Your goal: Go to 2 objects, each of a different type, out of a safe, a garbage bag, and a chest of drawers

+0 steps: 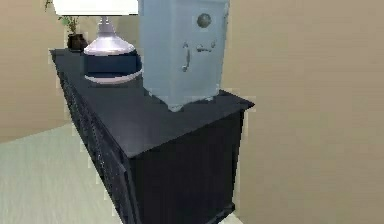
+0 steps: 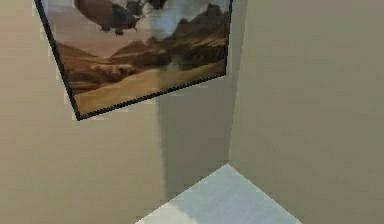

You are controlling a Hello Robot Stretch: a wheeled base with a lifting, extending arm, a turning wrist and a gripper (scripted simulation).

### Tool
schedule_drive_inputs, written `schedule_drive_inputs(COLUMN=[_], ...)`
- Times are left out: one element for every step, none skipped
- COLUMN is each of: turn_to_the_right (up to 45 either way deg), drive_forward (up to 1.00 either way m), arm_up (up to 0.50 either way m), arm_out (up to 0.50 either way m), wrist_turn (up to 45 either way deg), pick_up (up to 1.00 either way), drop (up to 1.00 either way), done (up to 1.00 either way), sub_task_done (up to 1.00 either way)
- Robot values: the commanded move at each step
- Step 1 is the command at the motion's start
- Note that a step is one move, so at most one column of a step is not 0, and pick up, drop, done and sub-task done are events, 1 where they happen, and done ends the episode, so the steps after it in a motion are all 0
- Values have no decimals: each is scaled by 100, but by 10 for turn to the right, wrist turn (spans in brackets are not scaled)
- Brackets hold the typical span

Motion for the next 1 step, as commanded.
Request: schedule_drive_inputs(turn_to_the_right=[0], drive_forward=[0], arm_up=[0], arm_out=[0], wrist_turn=[0], pick_up=[0], drop=[0], done=[100], sub_task_done=[0])
